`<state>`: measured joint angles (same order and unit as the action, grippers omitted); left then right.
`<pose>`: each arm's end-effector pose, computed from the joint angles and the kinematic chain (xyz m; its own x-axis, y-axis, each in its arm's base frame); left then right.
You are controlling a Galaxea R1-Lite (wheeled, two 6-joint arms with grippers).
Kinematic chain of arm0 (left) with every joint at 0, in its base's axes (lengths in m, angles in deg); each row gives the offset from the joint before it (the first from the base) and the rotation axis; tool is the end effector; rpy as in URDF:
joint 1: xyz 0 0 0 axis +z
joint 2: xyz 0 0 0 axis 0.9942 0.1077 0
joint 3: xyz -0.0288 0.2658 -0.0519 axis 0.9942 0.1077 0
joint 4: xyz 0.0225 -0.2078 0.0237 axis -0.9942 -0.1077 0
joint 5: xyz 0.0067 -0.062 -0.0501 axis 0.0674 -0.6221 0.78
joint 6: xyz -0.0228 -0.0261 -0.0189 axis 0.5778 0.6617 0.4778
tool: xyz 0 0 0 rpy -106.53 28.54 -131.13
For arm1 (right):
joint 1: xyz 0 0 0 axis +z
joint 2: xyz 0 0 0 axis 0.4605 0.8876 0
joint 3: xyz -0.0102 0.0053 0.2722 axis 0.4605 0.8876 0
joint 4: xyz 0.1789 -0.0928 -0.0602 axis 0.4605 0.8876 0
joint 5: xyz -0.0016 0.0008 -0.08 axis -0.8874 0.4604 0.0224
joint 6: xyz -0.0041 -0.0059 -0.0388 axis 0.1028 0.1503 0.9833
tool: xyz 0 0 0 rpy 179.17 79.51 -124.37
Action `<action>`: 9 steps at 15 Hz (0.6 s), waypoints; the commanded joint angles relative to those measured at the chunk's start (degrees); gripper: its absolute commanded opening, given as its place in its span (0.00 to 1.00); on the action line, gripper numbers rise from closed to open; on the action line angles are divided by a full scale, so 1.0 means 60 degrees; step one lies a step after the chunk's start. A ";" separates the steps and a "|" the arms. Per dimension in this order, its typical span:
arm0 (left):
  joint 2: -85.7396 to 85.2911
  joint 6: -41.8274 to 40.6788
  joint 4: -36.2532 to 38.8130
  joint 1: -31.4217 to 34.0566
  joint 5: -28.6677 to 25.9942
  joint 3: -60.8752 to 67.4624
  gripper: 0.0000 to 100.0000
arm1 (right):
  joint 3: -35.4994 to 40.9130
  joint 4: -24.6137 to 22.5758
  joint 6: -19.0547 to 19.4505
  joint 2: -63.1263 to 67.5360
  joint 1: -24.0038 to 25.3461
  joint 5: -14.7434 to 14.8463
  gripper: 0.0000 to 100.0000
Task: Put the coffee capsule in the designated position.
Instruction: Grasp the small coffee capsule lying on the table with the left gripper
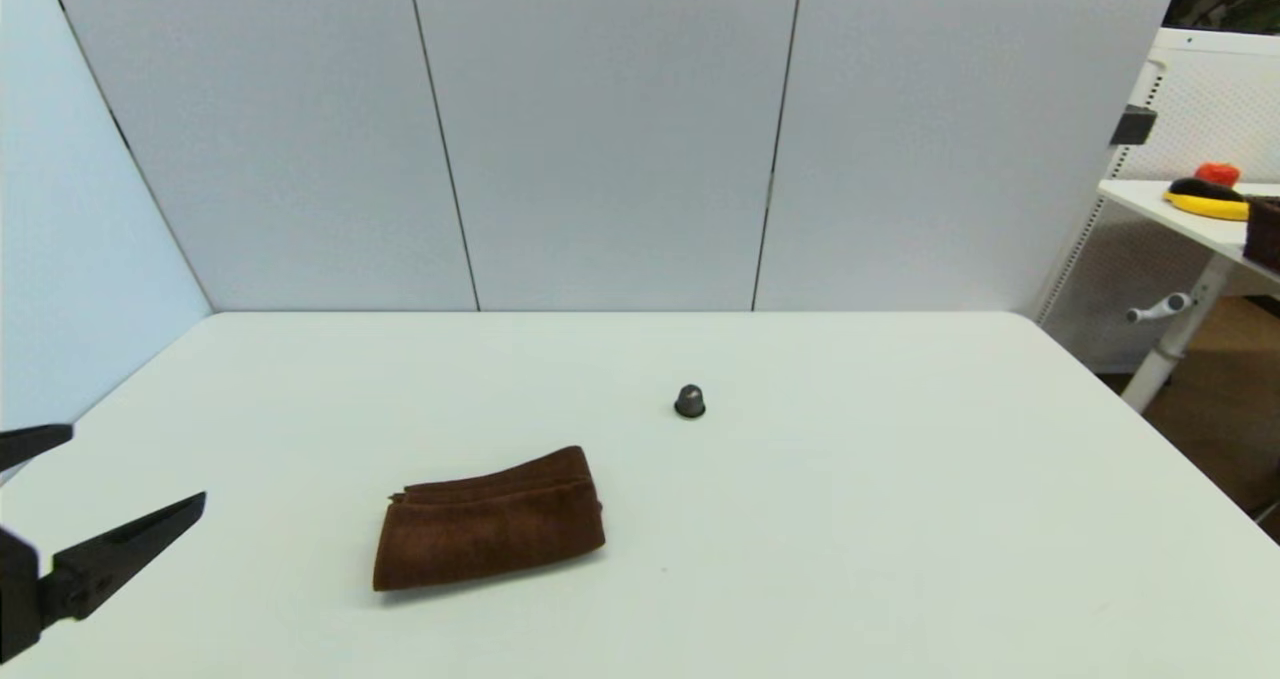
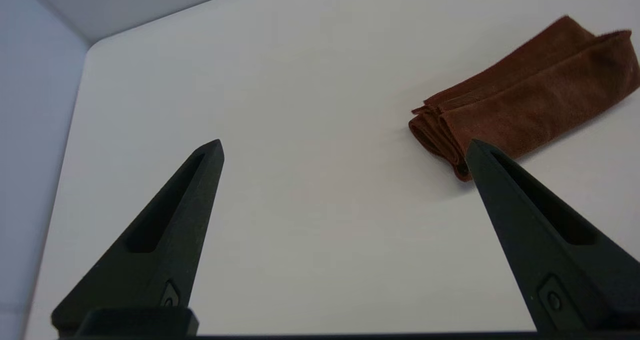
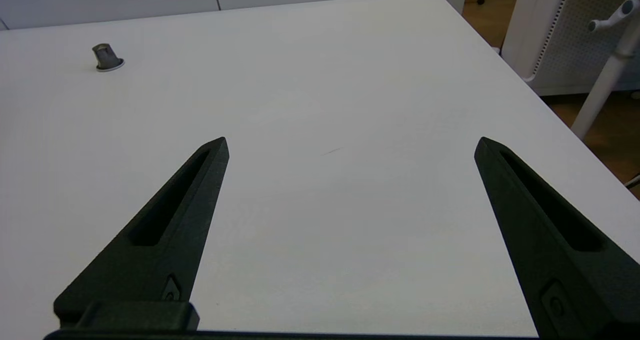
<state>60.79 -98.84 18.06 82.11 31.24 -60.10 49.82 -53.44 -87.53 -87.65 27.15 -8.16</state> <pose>0.1440 -0.0105 0.1858 0.9148 -0.1834 -0.3599 0.2872 0.9218 0.2603 0.0431 -0.0018 0.0757 0.9990 -0.0441 -0.0002 0.0440 0.9969 0.0657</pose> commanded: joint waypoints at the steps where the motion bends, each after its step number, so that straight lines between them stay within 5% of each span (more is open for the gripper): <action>1: 0.5148 -0.1492 0.0154 -0.1049 -0.1608 -0.2682 1.00 | 0.0002 -0.0001 -0.0002 0.0012 0.0001 0.0005 1.00; 9: 0.8326 -0.1551 -0.0110 -0.1913 -0.3044 -0.5699 1.00 | 0.0002 -0.0001 -0.0002 0.0012 0.0001 0.0005 1.00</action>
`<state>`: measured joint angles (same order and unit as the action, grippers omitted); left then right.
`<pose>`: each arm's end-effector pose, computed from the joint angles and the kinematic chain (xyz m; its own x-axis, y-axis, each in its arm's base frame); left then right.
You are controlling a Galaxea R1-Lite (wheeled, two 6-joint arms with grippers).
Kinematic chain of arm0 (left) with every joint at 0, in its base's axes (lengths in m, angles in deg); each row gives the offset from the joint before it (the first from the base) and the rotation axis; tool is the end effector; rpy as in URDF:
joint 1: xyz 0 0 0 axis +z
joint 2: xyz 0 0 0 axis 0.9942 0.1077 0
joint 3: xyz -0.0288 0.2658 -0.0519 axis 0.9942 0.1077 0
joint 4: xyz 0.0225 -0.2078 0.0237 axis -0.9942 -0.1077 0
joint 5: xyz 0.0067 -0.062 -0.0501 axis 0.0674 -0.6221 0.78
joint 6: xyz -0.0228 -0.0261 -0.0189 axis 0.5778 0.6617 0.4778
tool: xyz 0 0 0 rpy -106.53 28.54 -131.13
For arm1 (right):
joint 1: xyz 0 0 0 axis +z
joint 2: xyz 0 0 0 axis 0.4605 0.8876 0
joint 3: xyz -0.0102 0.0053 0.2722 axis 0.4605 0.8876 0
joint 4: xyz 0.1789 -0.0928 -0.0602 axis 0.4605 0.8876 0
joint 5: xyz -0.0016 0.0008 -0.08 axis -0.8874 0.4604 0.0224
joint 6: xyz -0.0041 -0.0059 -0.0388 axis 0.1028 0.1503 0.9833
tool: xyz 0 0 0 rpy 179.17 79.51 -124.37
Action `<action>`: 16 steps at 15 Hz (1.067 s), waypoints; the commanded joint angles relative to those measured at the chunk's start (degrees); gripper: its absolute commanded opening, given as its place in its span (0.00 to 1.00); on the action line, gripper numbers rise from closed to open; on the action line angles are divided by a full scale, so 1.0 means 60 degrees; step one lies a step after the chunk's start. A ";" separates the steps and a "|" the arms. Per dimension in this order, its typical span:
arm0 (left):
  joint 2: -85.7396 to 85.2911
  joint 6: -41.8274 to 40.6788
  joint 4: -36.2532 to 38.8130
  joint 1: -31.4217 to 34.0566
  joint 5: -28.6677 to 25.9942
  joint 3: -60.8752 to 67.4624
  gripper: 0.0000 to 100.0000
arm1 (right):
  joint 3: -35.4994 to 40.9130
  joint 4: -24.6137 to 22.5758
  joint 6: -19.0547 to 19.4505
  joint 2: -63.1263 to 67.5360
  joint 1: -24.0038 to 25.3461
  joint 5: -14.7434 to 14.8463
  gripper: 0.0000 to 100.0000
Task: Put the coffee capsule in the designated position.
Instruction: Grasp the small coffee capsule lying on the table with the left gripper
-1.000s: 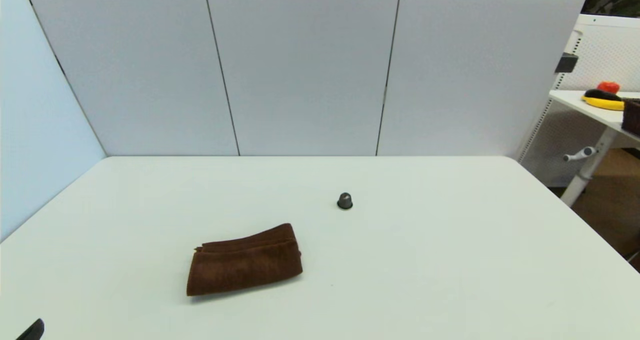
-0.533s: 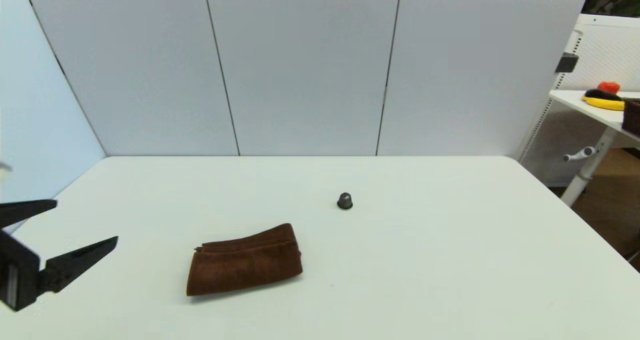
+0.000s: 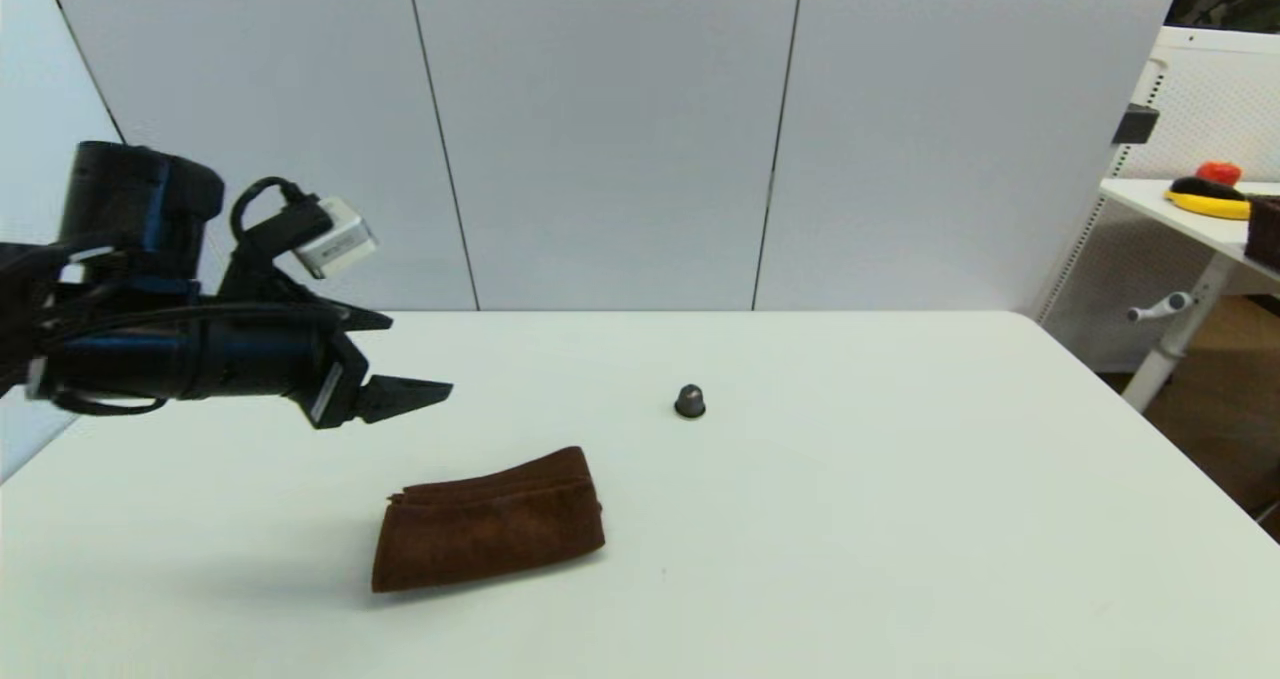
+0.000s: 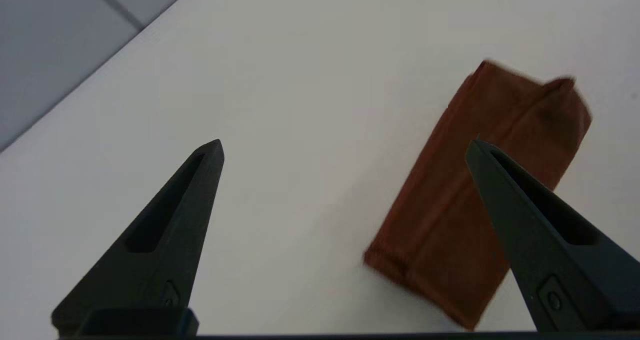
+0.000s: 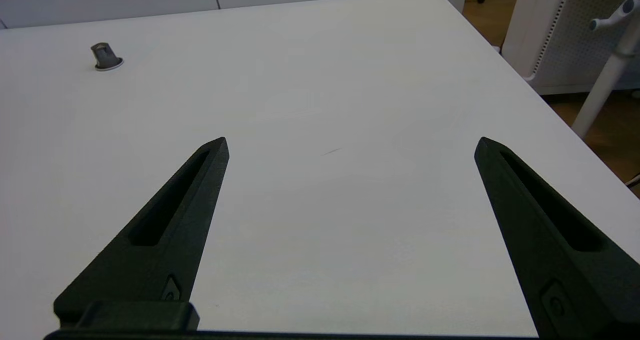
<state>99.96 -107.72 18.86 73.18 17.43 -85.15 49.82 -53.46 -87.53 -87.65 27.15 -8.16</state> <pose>0.2909 -0.0702 0.1755 0.6735 -0.5206 -0.5247 0.6919 0.6938 0.1997 0.0431 -0.0018 0.0757 0.9990 -0.0441 0.0001 0.0439 0.9969 0.0657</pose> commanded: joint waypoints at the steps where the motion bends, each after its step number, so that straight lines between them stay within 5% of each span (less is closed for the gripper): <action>1: 0.2120 -0.0086 -0.0447 -0.0470 -0.1137 -0.1949 1.00 | 0.0002 0.0003 -0.0002 -0.0017 0.0001 0.0005 1.00; 8: 0.4362 -0.0203 -0.1546 -0.1583 -0.2016 -0.4761 1.00 | 0.0002 0.0003 -0.0002 0.0012 0.0001 0.0005 1.00; 12: 0.5065 -0.0233 -0.3157 -0.2198 -0.2075 -0.6197 1.00 | 0.0002 0.0003 -0.0002 -0.0017 0.0001 0.0005 1.00; 16: 0.5988 -0.0086 -0.2952 -0.2403 -0.2412 -0.6621 1.00 | 0.0016 0.0003 -0.0002 -0.0017 0.0001 0.0005 1.00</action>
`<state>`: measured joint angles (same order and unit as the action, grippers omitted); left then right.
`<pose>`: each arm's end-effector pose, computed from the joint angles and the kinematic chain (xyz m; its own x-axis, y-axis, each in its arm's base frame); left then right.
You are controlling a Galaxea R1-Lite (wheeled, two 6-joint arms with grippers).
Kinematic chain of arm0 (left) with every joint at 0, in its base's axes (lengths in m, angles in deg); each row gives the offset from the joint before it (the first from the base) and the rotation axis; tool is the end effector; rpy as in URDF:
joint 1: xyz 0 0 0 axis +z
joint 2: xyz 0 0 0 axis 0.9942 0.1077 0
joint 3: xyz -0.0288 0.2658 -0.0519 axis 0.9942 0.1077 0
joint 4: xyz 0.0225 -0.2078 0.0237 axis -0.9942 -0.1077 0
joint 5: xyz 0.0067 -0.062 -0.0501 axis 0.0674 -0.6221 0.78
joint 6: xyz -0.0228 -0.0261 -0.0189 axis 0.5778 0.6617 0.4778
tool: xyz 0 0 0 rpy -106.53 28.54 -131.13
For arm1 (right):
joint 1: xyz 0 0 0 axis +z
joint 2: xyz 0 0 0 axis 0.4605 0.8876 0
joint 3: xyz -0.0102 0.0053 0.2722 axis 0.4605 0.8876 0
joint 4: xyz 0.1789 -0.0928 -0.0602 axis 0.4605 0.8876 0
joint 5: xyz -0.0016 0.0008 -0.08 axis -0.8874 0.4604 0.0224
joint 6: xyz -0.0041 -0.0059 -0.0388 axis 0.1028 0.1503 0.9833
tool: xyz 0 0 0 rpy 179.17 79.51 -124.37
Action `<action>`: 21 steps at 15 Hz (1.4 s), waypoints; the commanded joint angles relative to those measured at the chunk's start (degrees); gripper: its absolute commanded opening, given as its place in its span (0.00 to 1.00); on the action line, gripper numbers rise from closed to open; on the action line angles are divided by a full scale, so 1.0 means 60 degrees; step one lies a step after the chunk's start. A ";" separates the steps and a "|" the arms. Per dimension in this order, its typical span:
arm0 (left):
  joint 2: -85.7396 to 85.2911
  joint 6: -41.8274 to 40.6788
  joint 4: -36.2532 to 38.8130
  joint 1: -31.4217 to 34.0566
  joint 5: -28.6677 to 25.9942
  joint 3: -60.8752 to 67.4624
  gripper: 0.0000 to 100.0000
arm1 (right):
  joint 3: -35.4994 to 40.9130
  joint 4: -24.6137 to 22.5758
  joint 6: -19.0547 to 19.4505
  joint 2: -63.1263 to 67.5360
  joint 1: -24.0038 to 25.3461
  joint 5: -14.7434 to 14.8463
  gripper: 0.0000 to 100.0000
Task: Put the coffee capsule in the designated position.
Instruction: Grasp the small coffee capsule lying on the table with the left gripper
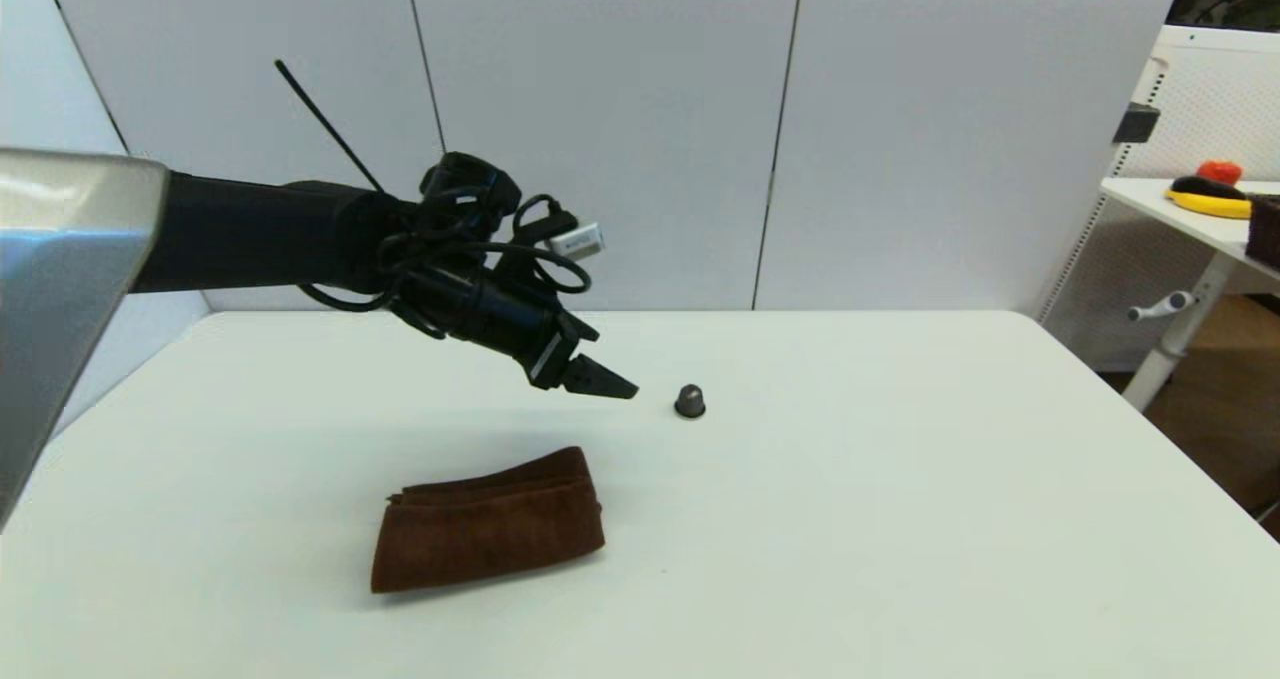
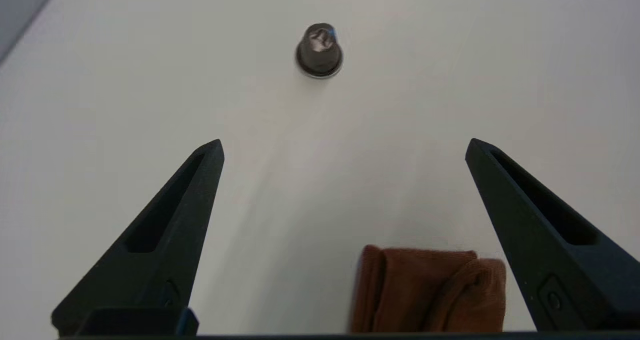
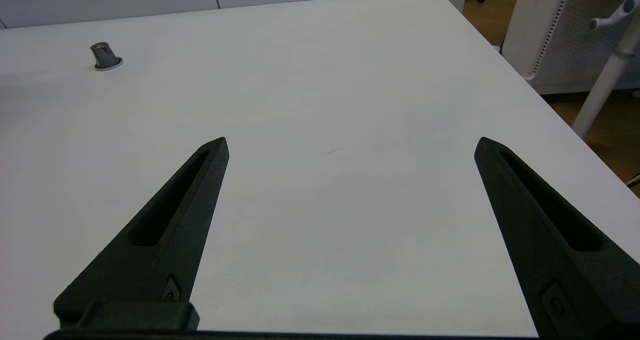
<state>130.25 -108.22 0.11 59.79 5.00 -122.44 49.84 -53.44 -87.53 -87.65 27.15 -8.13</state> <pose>0.3750 -0.1921 0.1513 0.2794 -0.7560 -0.5920 0.9296 0.3673 -0.0303 0.0431 -0.0018 0.0755 0.9990 -0.0446 -0.0006 0.0445 0.9968 0.0657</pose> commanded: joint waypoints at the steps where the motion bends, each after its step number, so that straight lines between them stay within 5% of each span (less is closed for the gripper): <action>1: 0.1144 -0.0032 0.0187 -0.0302 -0.0414 -0.0553 1.00 | -0.0002 -0.0001 -0.0002 0.0012 0.0001 0.0001 1.00; 9: 0.2184 -0.0003 0.0305 -0.0947 -0.0400 -0.1900 1.00 | -0.0002 -0.0001 -0.0002 0.0012 0.0001 0.0001 1.00; 21: 0.2565 0.0056 0.2648 -0.0873 -0.0385 -0.1256 1.00 | -0.0002 -0.0001 -0.0002 0.0012 0.0001 0.0001 1.00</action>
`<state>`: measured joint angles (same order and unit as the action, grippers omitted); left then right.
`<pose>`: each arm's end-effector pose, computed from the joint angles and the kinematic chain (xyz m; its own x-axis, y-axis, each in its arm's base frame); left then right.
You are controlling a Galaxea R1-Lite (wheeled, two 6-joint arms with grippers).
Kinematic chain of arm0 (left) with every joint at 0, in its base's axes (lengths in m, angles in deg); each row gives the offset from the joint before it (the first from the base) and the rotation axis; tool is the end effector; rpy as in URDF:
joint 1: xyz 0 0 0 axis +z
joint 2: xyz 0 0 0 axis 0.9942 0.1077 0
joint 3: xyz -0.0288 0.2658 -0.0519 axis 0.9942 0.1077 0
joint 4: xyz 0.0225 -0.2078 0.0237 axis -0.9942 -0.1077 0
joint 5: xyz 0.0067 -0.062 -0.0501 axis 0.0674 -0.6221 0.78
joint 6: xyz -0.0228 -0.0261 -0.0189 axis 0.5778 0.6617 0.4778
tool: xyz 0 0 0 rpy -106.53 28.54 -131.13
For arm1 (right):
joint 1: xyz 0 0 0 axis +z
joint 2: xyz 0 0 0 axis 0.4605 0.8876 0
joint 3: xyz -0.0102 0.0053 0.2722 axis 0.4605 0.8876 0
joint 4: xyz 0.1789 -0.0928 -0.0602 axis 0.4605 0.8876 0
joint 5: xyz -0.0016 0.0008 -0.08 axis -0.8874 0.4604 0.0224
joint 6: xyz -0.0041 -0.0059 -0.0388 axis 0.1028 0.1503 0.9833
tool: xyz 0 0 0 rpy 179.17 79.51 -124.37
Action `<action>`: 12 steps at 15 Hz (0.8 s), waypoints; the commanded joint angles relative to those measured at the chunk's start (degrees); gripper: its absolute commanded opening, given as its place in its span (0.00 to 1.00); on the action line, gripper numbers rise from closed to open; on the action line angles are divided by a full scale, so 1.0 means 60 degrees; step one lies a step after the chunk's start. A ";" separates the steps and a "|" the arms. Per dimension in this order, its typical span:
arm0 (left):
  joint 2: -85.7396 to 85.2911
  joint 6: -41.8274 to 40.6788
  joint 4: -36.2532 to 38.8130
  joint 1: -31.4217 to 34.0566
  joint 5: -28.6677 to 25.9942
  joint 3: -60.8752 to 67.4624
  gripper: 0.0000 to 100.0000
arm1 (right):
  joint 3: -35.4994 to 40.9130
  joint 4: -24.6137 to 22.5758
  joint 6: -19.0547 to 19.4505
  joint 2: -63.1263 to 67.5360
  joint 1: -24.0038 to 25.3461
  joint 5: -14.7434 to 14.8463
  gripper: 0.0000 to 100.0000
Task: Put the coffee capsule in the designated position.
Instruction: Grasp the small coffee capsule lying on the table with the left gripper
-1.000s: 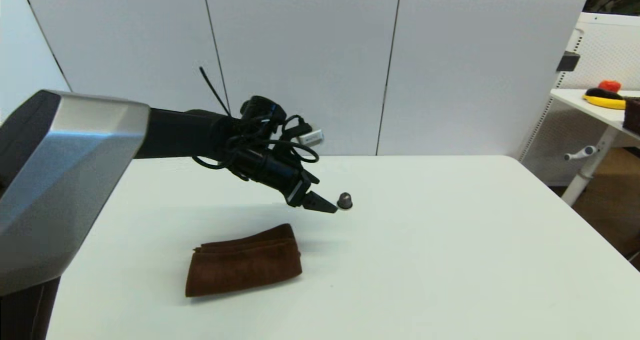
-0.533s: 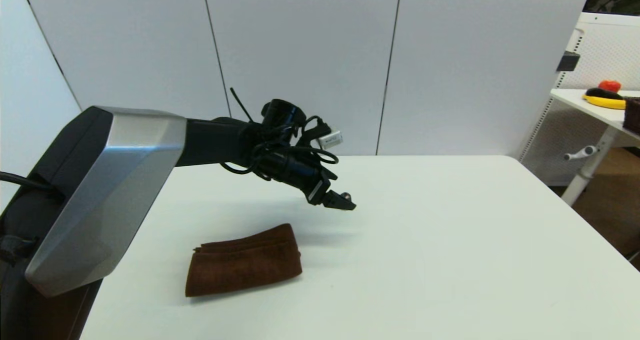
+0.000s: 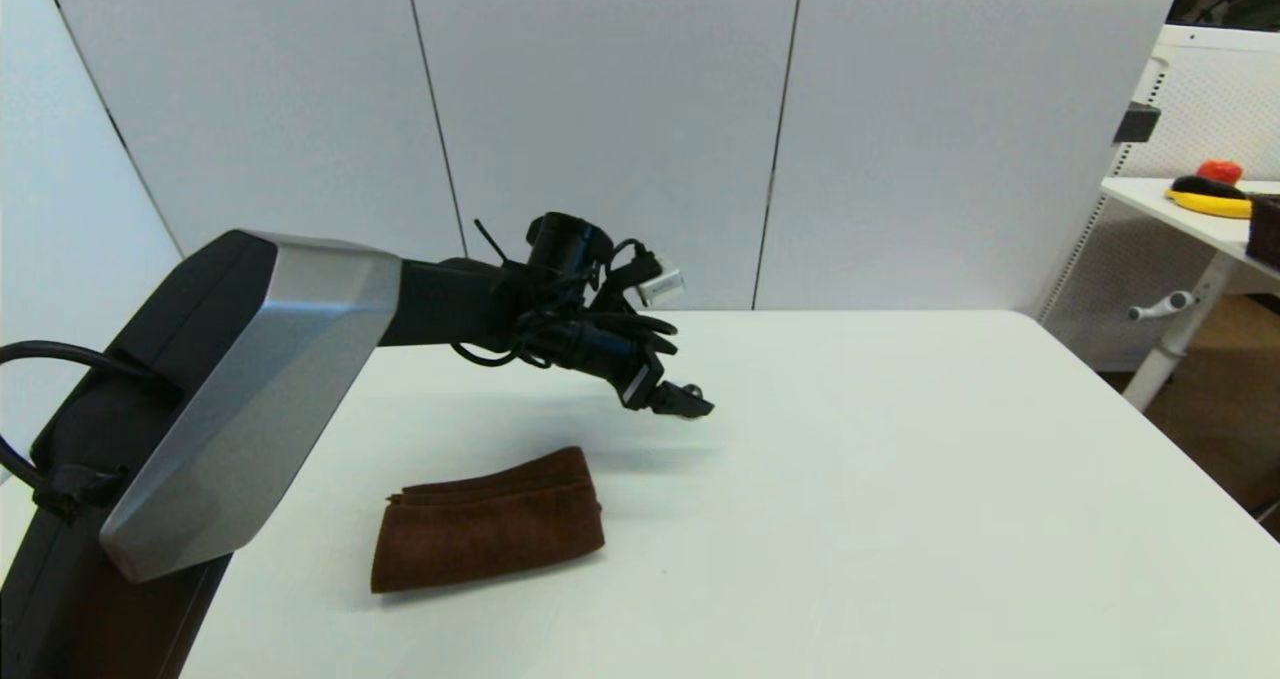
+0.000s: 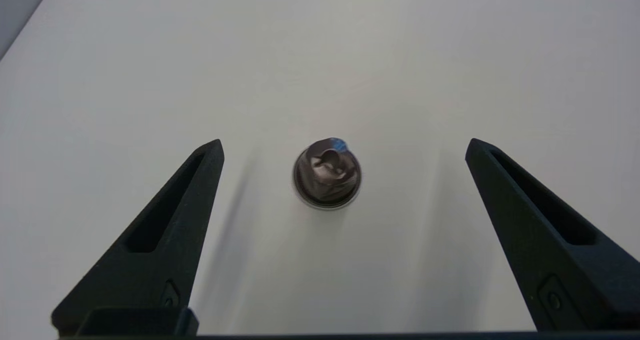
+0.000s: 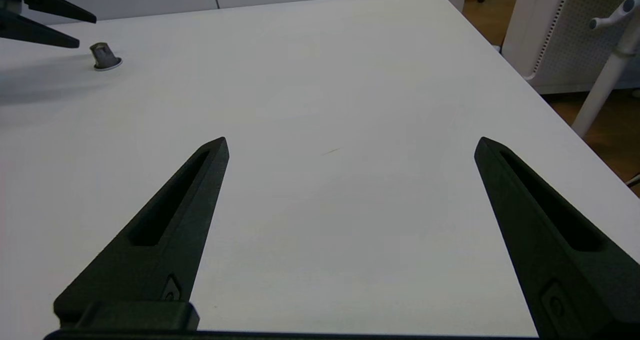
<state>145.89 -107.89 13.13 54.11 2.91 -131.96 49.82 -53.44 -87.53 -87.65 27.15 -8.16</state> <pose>0.4108 -0.2620 0.0946 0.2324 -0.8304 -0.5064 0.9675 0.2509 0.0326 0.0431 -0.0018 0.0757 0.9990 -0.0441 -0.0002 0.0440 0.9969 0.0657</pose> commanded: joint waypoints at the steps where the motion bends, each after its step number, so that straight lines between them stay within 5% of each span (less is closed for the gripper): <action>1: -0.0086 0.0103 0.0889 0.0176 -0.0021 0.0565 1.00 | 0.0002 -0.0001 -0.0002 -0.0017 0.0001 0.0005 1.00; 5: -0.0496 0.1627 0.3657 0.0279 0.0462 0.2118 1.00 | 0.0002 -0.0001 -0.0002 0.0012 0.0001 0.0005 1.00; 12: -0.0643 0.2403 0.6074 0.0293 0.0770 0.3905 1.00 | 0.0002 -0.0016 -0.0002 0.0012 0.0001 0.0005 1.00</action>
<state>142.99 -94.68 45.31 55.84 7.63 -112.58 49.82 -53.44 -87.53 -87.65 27.18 -8.13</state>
